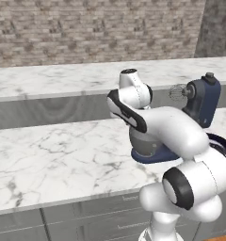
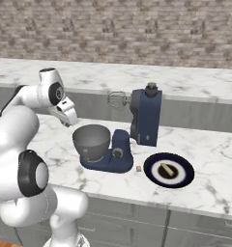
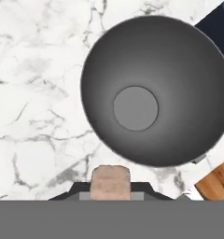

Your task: Add butter and sugar cubes to the stand mixer bowl and then turn on the stand mixer to begin making frosting.

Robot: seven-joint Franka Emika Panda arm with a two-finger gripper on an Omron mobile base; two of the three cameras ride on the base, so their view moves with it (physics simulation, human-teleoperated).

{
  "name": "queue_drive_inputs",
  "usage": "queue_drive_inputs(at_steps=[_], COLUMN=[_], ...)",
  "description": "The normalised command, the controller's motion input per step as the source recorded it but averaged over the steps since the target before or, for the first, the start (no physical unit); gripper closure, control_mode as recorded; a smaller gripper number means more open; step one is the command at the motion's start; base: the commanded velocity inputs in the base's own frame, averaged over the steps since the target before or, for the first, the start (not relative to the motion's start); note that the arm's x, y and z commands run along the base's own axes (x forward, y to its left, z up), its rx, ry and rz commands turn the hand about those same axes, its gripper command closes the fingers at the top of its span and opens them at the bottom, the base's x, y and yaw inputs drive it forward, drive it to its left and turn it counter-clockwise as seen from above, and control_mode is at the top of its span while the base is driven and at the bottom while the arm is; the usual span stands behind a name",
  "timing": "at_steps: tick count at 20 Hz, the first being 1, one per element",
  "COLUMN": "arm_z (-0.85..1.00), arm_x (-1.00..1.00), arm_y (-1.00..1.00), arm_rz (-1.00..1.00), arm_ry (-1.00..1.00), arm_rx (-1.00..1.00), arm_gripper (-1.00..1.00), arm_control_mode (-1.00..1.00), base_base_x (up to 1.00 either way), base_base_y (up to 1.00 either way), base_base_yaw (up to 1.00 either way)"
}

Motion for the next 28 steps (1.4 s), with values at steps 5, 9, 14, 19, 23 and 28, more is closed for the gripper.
queue_drive_inputs(at_steps=[5,9,14,19,23,28], arm_z=[0.00,-0.03,-0.15,-0.32,-0.29,-0.23], arm_x=[0.01,0.18,0.24,0.21,0.15,0.09], arm_y=[-0.51,-0.27,-0.11,-0.07,-0.14,-0.17], arm_rz=[-0.07,-0.02,-0.01,-0.01,0.00,0.00], arm_ry=[0.00,0.01,0.05,0.06,0.02,0.02], arm_rx=[0.00,0.00,0.00,0.00,0.00,0.00], arm_gripper=[1.00,1.00,1.00,1.00,1.00,1.00], arm_control_mode=[-1.00,-1.00,-1.00,-1.00,-1.00,-1.00], base_base_x=[0.00,0.00,0.00,0.00,0.00,0.00], base_base_y=[0.00,0.00,0.00,0.00,0.00,0.00], base_base_yaw=[0.00,0.00,0.00,0.00,0.00,0.00])
